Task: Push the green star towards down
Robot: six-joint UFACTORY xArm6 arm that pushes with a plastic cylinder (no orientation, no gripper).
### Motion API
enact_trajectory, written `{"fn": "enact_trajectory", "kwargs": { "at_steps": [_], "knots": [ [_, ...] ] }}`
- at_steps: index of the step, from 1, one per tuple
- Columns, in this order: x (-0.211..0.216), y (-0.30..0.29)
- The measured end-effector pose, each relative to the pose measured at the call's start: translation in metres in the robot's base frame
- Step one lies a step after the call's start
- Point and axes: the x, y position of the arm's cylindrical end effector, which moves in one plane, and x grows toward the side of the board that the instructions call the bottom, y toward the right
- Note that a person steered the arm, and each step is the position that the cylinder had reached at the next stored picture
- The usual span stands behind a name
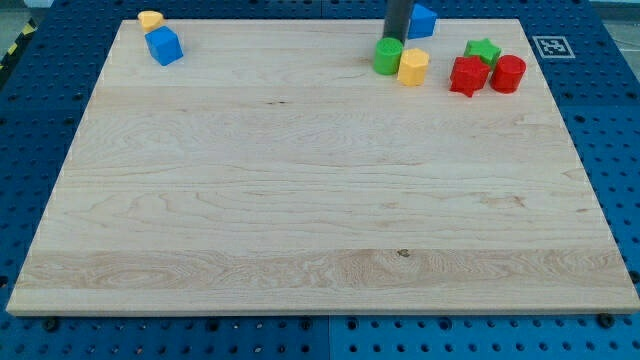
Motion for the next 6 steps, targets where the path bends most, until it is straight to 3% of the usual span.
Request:
{"fn": "enact_trajectory", "kwargs": {
  "at_steps": [2,4,6],
  "knots": [
    [0.016,-0.049],
    [-0.038,-0.020],
    [0.028,-0.011]
  ]
}}
